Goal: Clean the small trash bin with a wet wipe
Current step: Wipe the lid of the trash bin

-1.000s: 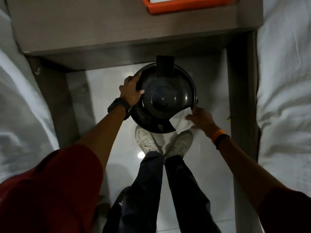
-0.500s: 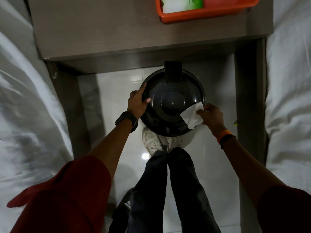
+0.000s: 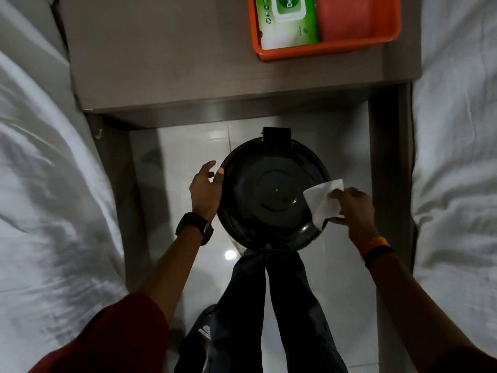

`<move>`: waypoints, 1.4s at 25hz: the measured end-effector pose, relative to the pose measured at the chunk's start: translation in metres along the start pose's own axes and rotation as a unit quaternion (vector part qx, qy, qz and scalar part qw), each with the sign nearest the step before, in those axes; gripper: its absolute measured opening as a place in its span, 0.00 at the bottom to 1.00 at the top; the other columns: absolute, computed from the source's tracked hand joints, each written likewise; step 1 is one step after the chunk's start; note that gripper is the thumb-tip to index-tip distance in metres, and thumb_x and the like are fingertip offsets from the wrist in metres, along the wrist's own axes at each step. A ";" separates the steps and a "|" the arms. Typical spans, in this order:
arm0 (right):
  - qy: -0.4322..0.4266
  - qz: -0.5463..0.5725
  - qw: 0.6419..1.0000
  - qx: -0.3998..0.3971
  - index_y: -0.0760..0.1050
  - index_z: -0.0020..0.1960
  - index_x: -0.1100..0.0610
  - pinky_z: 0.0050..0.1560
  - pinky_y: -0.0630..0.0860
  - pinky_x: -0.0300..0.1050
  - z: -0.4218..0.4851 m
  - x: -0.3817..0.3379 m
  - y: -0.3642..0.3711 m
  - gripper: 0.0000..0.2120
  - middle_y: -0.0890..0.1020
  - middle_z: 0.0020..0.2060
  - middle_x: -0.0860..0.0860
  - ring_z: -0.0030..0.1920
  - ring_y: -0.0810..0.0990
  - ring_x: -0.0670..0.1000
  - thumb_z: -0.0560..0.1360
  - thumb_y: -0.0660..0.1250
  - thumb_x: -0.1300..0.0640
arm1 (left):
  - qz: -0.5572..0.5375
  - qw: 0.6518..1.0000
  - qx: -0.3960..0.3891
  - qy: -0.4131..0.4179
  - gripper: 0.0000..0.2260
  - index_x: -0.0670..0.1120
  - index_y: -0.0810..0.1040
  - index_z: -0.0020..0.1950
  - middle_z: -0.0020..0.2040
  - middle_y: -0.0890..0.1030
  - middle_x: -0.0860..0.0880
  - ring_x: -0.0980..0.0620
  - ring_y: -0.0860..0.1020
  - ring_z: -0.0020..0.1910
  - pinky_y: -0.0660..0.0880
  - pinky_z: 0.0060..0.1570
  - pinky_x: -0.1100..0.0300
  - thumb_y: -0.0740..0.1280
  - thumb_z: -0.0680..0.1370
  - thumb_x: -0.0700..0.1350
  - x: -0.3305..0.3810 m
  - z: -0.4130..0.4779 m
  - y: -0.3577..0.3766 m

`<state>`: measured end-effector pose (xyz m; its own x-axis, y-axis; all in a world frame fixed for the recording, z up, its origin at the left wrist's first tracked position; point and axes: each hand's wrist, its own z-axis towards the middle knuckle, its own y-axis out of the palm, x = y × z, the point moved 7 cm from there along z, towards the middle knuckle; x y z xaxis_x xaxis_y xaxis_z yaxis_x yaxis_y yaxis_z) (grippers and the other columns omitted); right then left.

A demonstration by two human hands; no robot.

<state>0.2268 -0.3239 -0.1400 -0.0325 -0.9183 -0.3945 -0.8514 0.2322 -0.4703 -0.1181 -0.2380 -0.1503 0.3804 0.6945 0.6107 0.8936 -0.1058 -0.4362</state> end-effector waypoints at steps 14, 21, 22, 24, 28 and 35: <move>0.017 0.111 0.992 -0.063 0.78 0.56 0.59 0.50 0.82 0.54 -0.062 -0.012 0.043 0.09 0.82 0.54 0.60 0.57 0.82 0.61 0.78 0.69 0.56 | -0.136 0.988 -0.064 -0.020 0.17 0.45 0.79 0.63 0.60 0.82 0.42 0.44 0.83 0.51 0.79 0.33 0.61 0.58 0.84 0.53 0.079 -0.007 -0.025; -0.043 0.089 0.995 0.022 0.78 0.61 0.59 0.57 0.82 0.58 -0.058 -0.031 0.047 0.11 0.82 0.58 0.61 0.57 0.82 0.59 0.79 0.67 0.60 | -0.138 0.990 -0.004 -0.027 0.17 0.47 0.75 0.67 0.63 0.80 0.42 0.43 0.82 0.55 0.80 0.33 0.59 0.59 0.84 0.54 0.085 -0.009 -0.033; -0.086 0.103 0.989 0.061 0.77 0.61 0.59 0.58 0.81 0.59 -0.060 -0.046 0.039 0.11 0.82 0.58 0.59 0.57 0.83 0.58 0.80 0.66 0.59 | -0.141 0.990 0.026 0.009 0.18 0.49 0.72 0.70 0.65 0.78 0.44 0.43 0.80 0.59 0.82 0.39 0.56 0.59 0.84 0.54 0.094 -0.009 -0.038; -0.188 0.140 0.965 0.119 0.76 0.61 0.58 0.59 0.81 0.57 -0.071 -0.087 0.021 0.11 0.82 0.55 0.53 0.56 0.82 0.54 0.81 0.64 0.55 | -0.116 0.984 0.064 0.118 0.19 0.51 0.68 0.74 0.72 0.72 0.48 0.48 0.74 0.68 0.80 0.59 0.48 0.61 0.84 0.52 0.122 -0.005 -0.045; -0.237 0.234 0.934 0.131 0.75 0.52 0.51 0.57 0.80 0.58 -0.086 -0.147 0.006 0.10 0.80 0.45 0.46 0.48 0.80 0.47 0.83 0.59 0.47 | -0.065 0.988 -0.011 0.137 0.15 0.47 0.79 0.65 0.65 0.79 0.47 0.50 0.76 0.65 0.74 0.67 0.42 0.61 0.83 0.52 0.152 0.010 -0.030; -0.112 0.167 0.977 0.069 0.74 0.60 0.54 0.60 0.81 0.56 -0.073 -0.114 -0.011 0.12 0.81 0.56 0.54 0.58 0.82 0.54 0.78 0.68 0.54 | -0.041 0.987 -0.022 0.151 0.13 0.40 0.80 0.64 0.64 0.81 0.43 0.47 0.77 0.65 0.71 0.55 0.79 0.65 0.79 0.35 0.111 -0.028 -0.023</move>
<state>0.2016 -0.2446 -0.0326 -0.1679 -0.6946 -0.6995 -0.7340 0.5618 -0.3816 -0.0899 -0.1783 -0.0536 0.3545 0.4591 0.8146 0.9312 -0.0941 -0.3522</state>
